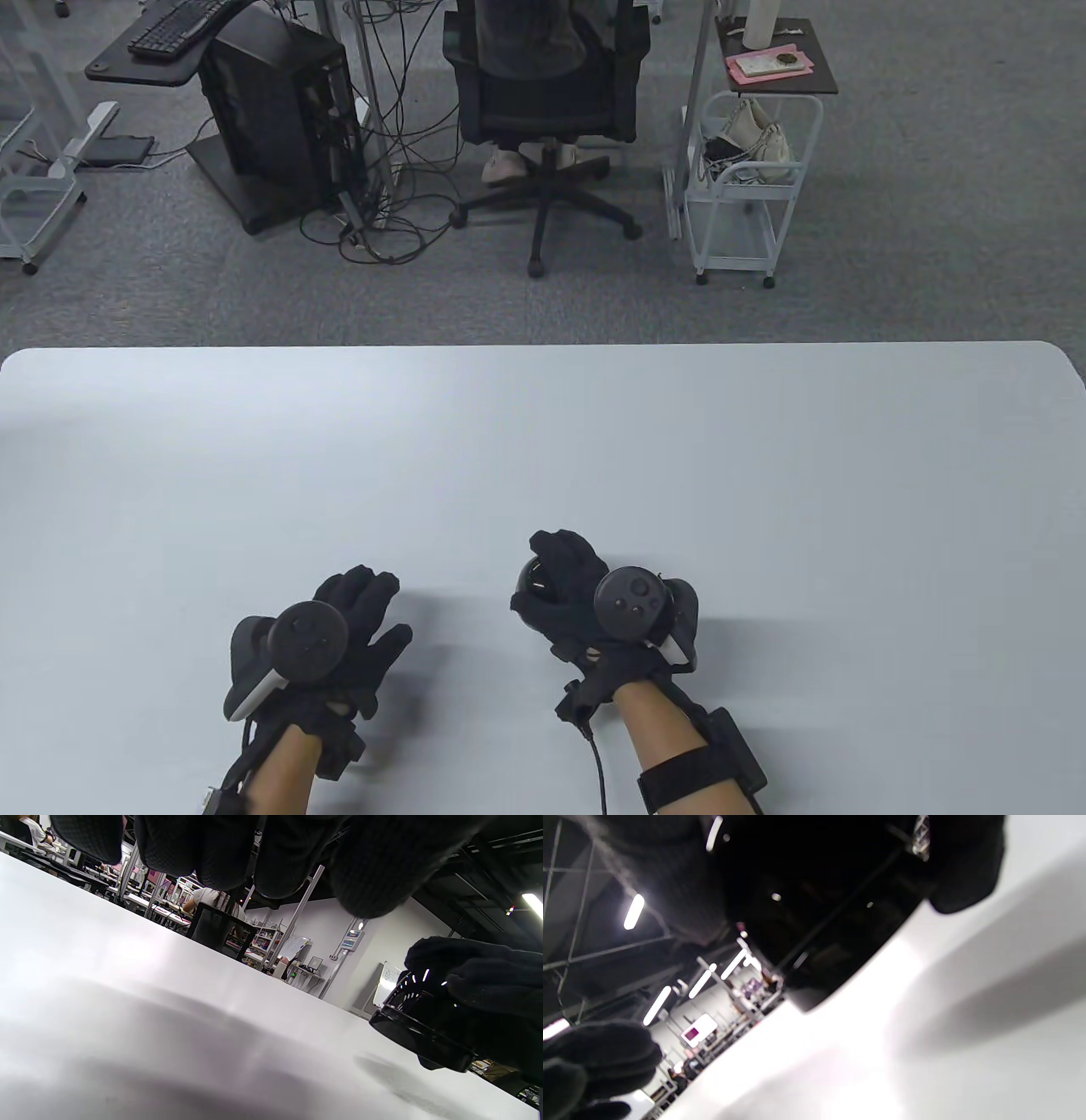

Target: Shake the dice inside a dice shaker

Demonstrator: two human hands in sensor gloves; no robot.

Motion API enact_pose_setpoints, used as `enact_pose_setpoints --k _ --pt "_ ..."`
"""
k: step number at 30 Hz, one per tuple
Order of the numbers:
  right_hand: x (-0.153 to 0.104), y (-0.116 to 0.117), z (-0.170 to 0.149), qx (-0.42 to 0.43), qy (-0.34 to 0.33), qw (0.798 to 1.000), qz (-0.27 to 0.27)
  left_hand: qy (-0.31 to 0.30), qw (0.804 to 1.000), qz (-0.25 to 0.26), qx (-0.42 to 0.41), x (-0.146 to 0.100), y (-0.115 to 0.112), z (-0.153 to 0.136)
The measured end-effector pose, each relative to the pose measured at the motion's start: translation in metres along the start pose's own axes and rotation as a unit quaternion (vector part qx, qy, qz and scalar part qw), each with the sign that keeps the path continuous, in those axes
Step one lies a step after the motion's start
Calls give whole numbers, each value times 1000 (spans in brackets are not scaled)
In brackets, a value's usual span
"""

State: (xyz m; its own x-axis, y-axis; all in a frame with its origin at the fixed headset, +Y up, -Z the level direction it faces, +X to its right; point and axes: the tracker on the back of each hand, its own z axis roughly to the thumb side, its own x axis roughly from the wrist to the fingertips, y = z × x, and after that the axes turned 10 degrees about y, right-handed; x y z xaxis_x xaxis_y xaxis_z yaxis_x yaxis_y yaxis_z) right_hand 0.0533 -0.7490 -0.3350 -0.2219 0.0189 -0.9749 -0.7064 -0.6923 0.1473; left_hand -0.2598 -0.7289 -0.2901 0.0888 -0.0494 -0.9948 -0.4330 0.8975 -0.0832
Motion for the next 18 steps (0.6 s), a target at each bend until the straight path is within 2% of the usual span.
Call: enact_pose_setpoints --k 18 --pt "9 9 -3 -47 40 997 38 -1 1000 -1 2 1 -1 1"
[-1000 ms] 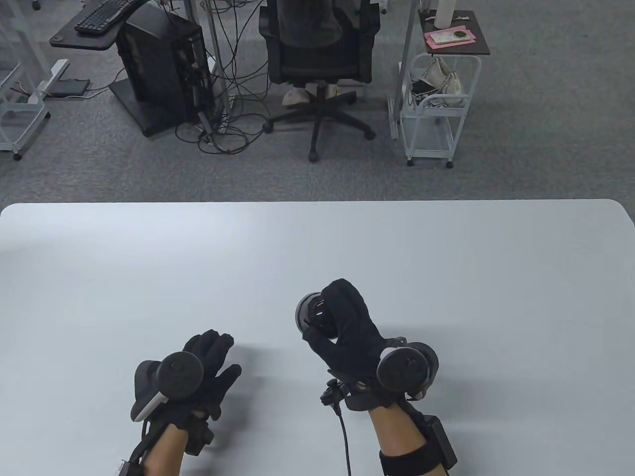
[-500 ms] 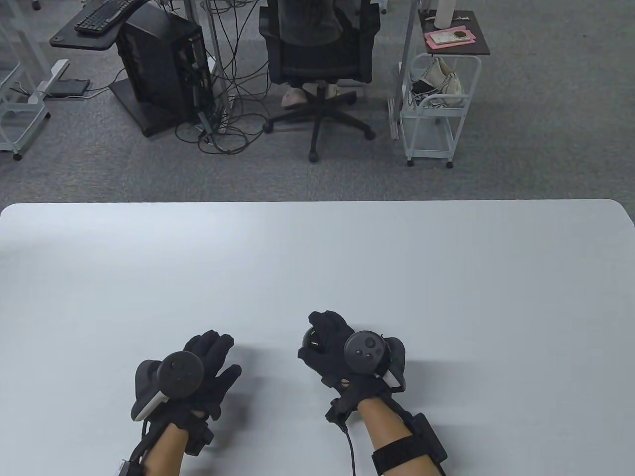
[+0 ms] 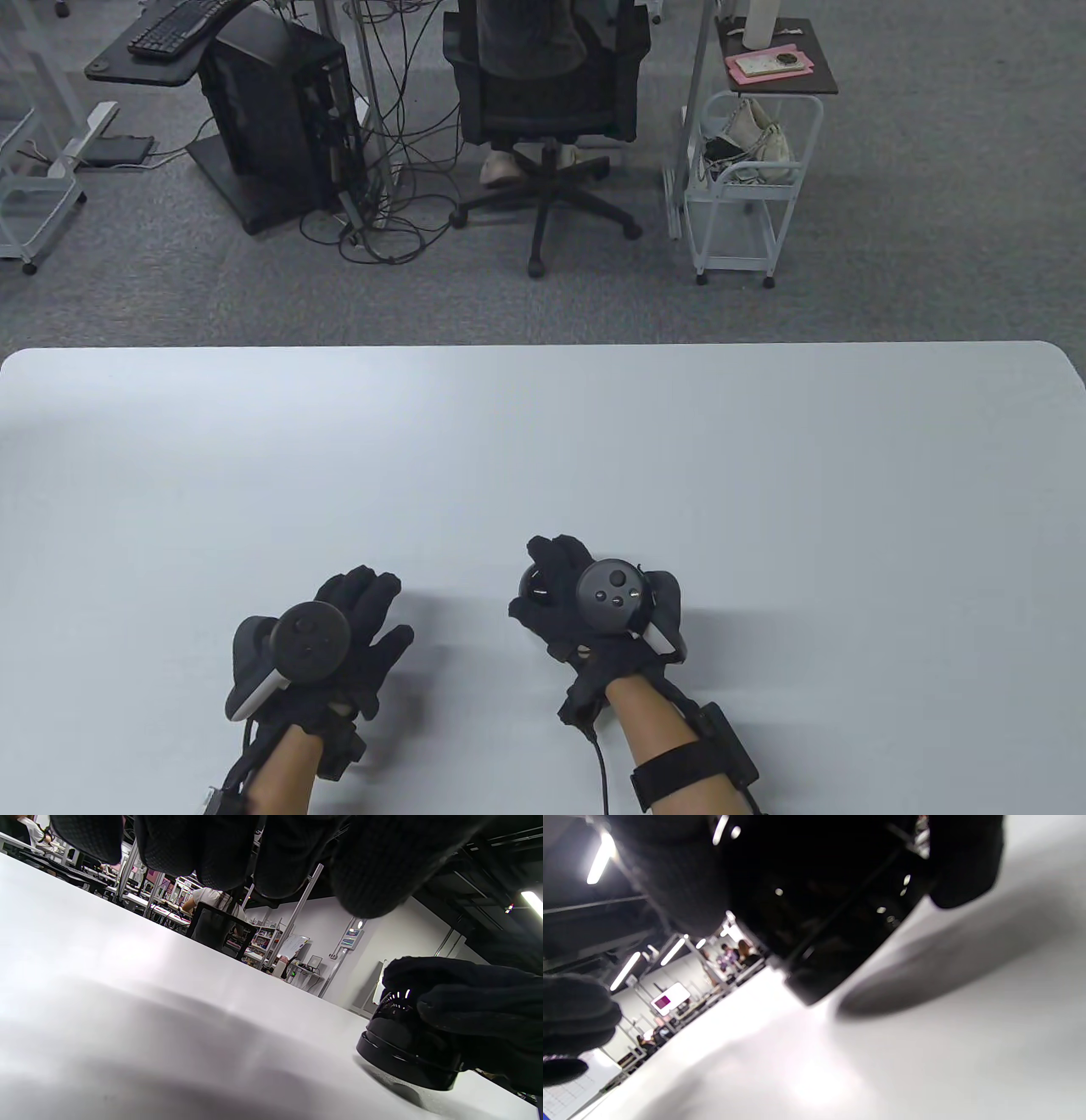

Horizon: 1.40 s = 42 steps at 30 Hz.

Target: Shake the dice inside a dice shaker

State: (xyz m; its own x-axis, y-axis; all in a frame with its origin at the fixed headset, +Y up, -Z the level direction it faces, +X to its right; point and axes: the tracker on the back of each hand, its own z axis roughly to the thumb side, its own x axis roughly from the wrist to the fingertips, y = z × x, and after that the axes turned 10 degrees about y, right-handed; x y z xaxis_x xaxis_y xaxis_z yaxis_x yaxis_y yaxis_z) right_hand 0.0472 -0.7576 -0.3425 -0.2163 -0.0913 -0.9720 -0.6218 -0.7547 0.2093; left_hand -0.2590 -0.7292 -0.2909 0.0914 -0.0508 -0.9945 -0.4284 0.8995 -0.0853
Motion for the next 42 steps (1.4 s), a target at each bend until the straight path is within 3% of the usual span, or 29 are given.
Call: enact_pose_setpoints --k 8,11,14,20,26,28,34,38,42 --pt "4 6 0 -34 17 998 40 0 1000 0 0 0 0 0" --pt "4 8 1 -108 35 992 63 1 1000 -1 2 0 0 0" --pt "4 8 3 -115 32 991 60 1 1000 -2 1 0 0 0" --pt "-4 -7 8 -71 -11 997 5 0 1000 1 -2 0 1 0" --pt "-25 -59 10 10 -46 994 -96 0 1000 2 -5 -1 1 -1" --pt "-31 -77 4 11 -39 991 -130 -1 1000 3 -6 0 1 -1" --pt "-37 -101 -43 -91 28 987 -131 3 1000 0 4 1 -1 -1" --pt "-32 -89 -76 -99 92 987 -91 7 1000 -1 16 2 -3 0" --pt "-24 -71 -88 -125 113 985 -47 14 1000 -5 27 4 -5 -1"
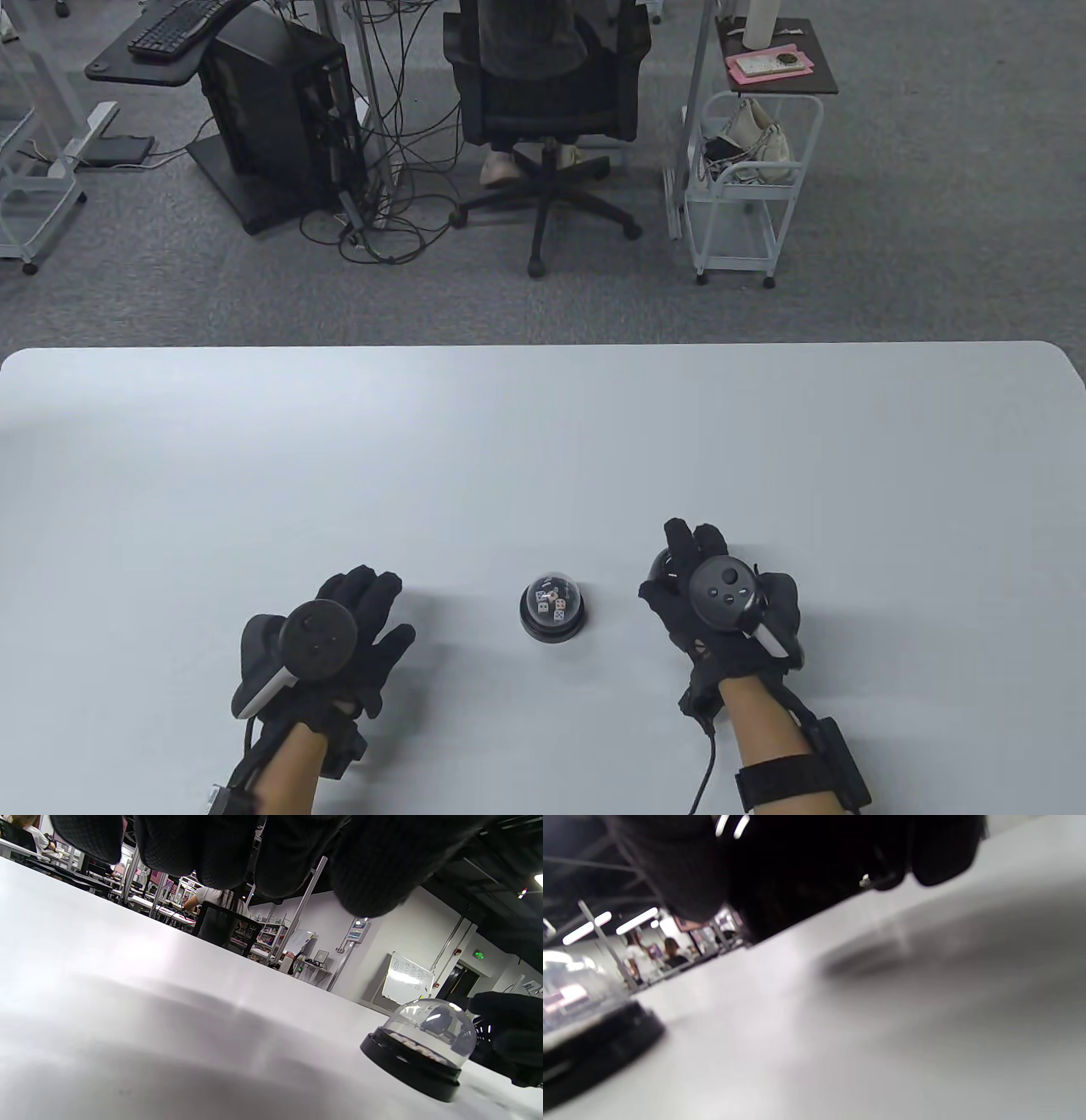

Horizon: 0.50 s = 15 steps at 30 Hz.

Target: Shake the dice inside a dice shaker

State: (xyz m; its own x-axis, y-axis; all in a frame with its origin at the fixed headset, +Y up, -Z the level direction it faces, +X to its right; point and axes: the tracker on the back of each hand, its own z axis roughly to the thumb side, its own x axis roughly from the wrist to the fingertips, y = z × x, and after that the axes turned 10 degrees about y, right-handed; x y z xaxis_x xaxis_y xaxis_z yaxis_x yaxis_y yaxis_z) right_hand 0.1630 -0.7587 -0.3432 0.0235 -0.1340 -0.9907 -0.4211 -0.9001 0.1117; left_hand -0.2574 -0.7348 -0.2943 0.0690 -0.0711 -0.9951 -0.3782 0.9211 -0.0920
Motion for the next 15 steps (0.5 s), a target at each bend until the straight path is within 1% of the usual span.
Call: enact_pose_setpoints --k 2,4,6,9,11,14,15 --pt "3 5 2 -23 9 999 23 4 1000 0 5 0 -1 -1" --pt "5 10 3 -55 22 997 59 7 1000 1 5 1 -1 -1" --pt "5 12 4 -73 26 994 71 9 1000 2 7 0 0 -2" --pt "2 7 5 -67 20 995 73 8 1000 3 8 0 0 -1" --pt "-1 0 3 -58 12 997 52 4 1000 10 6 0 1 0" --pt "-7 -13 0 -37 -2 999 32 -9 999 34 5 -3 4 3" --pt "-10 -18 -1 -40 -29 999 15 -13 999 41 5 -4 5 5"
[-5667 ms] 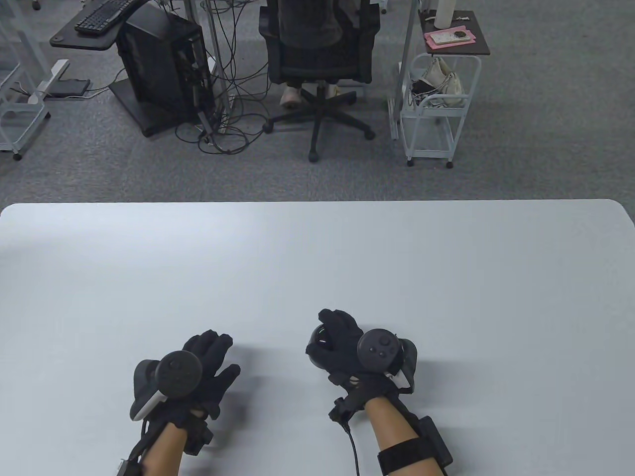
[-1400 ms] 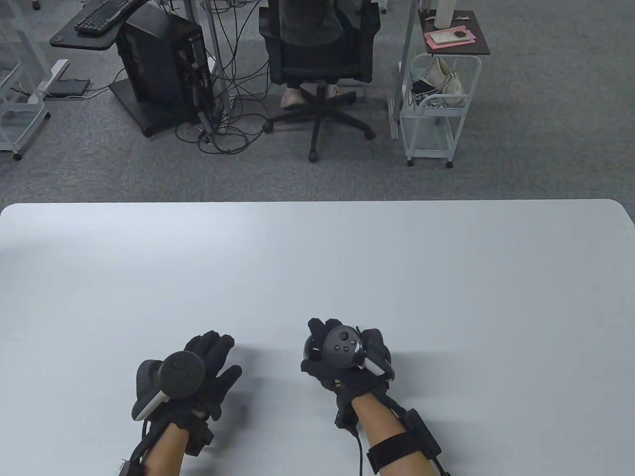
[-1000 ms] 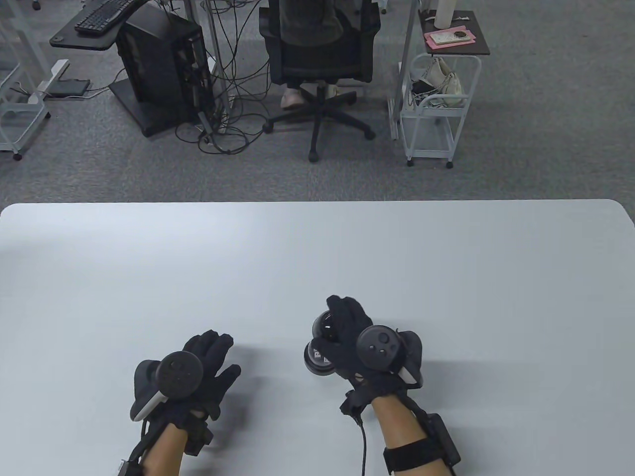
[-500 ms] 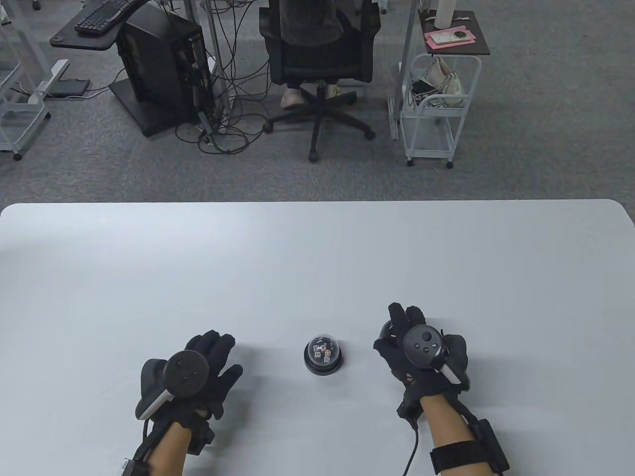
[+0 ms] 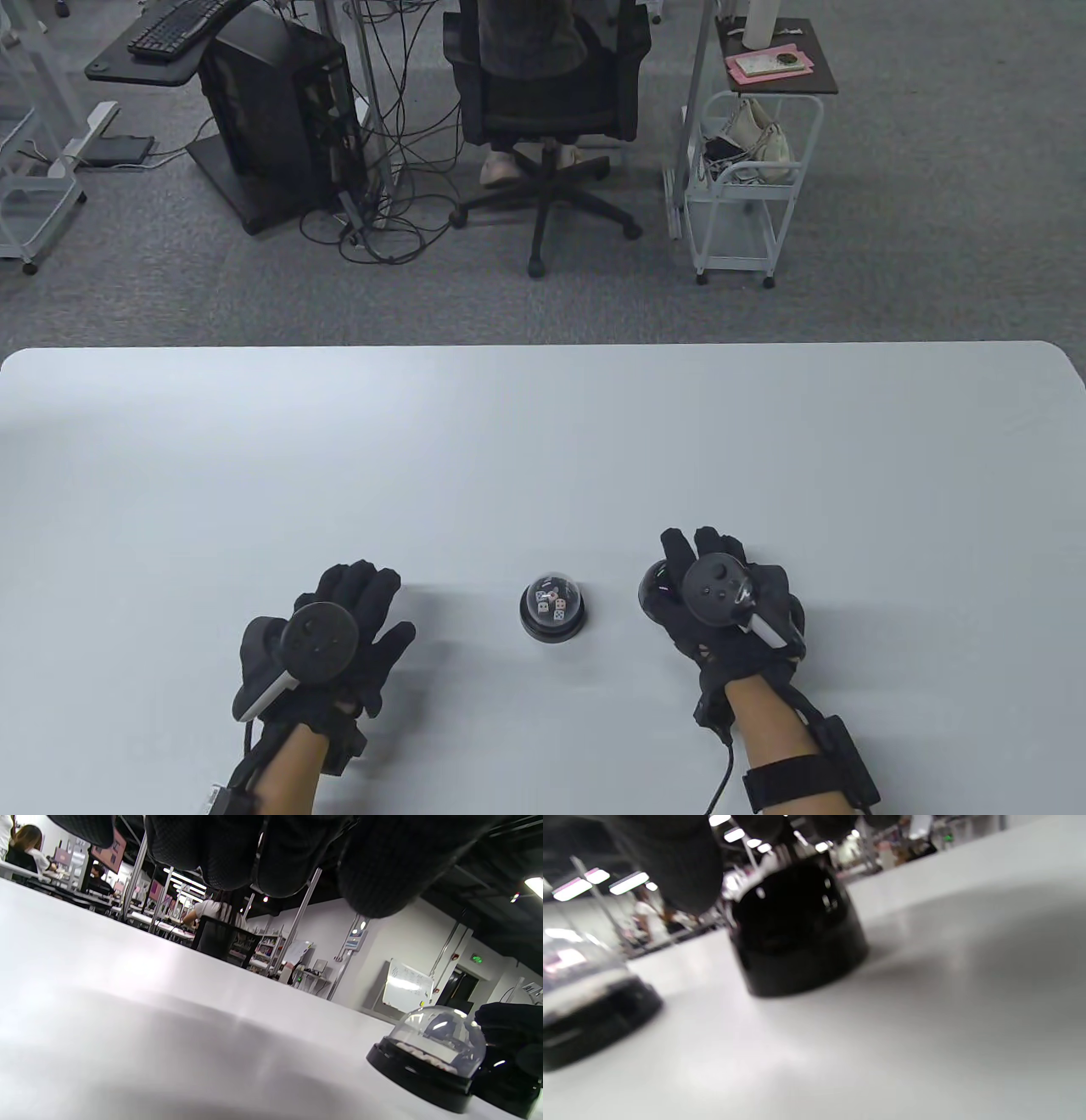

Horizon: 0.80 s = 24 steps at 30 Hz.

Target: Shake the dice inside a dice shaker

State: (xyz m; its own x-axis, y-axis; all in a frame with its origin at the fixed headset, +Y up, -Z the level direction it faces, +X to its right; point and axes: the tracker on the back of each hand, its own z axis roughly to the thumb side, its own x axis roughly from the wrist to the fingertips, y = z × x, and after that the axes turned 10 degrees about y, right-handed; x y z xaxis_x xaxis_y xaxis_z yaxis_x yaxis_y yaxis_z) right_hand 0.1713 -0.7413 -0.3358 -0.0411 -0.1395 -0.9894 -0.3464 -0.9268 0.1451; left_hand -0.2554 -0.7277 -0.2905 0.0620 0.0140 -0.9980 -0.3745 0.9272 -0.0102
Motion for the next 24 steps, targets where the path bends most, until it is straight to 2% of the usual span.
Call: enact_pose_setpoints --k 4,7,12,17,24 --pt "-15 -19 -2 -51 -42 996 -62 -11 1000 17 5 -2 2 4" --pt "-27 -29 -6 -79 -62 992 -79 -15 1000 20 15 -3 1 7" --pt "-40 -25 -15 -100 -77 986 -107 -18 999 8 31 -3 -1 9" --pt "-39 -8 -24 -120 -64 989 -63 3 996 -45 75 1 -12 8" --pt "-40 -4 -23 -116 -77 989 -58 7 995 -57 84 2 -15 9"
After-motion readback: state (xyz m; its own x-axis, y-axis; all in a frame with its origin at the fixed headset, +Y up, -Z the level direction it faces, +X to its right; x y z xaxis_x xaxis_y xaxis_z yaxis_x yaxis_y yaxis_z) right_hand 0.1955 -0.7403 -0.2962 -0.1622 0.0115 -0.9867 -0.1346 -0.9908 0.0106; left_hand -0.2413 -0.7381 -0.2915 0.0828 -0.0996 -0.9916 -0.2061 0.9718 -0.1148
